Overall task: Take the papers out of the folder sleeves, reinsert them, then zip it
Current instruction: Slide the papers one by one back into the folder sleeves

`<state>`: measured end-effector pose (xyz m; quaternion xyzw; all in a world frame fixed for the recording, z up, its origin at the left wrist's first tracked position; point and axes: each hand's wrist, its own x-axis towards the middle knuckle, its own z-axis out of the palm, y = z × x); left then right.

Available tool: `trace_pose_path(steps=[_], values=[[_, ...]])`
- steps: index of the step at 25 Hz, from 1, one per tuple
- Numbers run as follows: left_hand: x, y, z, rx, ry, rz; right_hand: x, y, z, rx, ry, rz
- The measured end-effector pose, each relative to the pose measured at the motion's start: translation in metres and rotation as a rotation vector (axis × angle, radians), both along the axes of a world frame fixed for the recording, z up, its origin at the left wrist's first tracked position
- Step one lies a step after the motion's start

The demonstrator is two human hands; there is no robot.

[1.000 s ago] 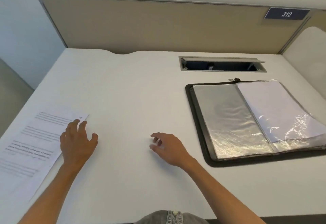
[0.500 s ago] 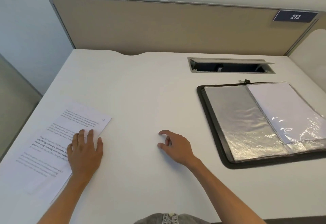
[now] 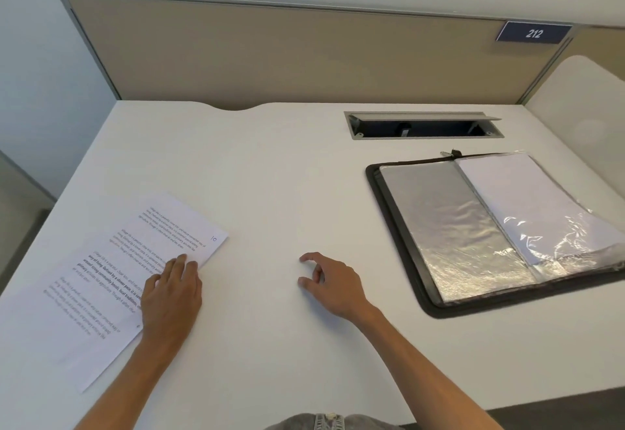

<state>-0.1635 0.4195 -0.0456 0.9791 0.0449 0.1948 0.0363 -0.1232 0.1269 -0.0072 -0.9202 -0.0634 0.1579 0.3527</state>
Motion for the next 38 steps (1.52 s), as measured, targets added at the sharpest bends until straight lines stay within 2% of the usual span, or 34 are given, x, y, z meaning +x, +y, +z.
trace_pose_path(steps=[6,8,11,13,19,21,24,27,29,31,34,38], values=[[0.003,-0.02,0.004,0.012,-0.017,-0.099,0.003,0.0,0.01,0.002,0.08,-0.005],[0.003,-0.044,0.008,-0.002,-0.045,-0.159,0.011,0.007,0.019,0.119,0.152,-0.063],[0.006,-0.078,0.017,-0.009,-0.081,-0.283,0.036,0.015,0.041,0.376,0.391,-0.19],[0.01,-0.092,0.02,-0.022,-0.089,-0.396,0.053,0.009,0.05,0.459,0.486,-0.179],[0.008,-0.131,0.02,-0.023,-0.084,-0.78,0.077,-0.037,0.037,0.463,0.514,-0.219],[0.011,-0.145,0.023,-0.079,-0.09,-0.74,0.076,-0.06,0.033,0.479,0.433,-0.22],[0.023,-0.16,0.027,-0.37,-0.055,-0.369,0.068,-0.103,0.038,0.574,0.285,-0.262],[0.043,-0.168,0.039,-0.805,0.134,0.005,0.058,-0.152,0.043,0.665,0.214,-0.302],[0.059,-0.173,0.045,-1.044,0.229,0.144,0.054,-0.181,0.049,0.703,0.201,-0.334],[0.073,-0.185,0.053,-1.274,0.309,0.147,0.051,-0.209,0.053,0.722,0.189,-0.353],[0.087,-0.216,0.058,-1.605,0.376,-0.004,0.047,-0.248,0.052,0.74,0.2,-0.363],[0.097,-0.275,0.072,-1.764,0.348,-0.096,0.039,-0.298,0.044,0.763,0.211,-0.425]])
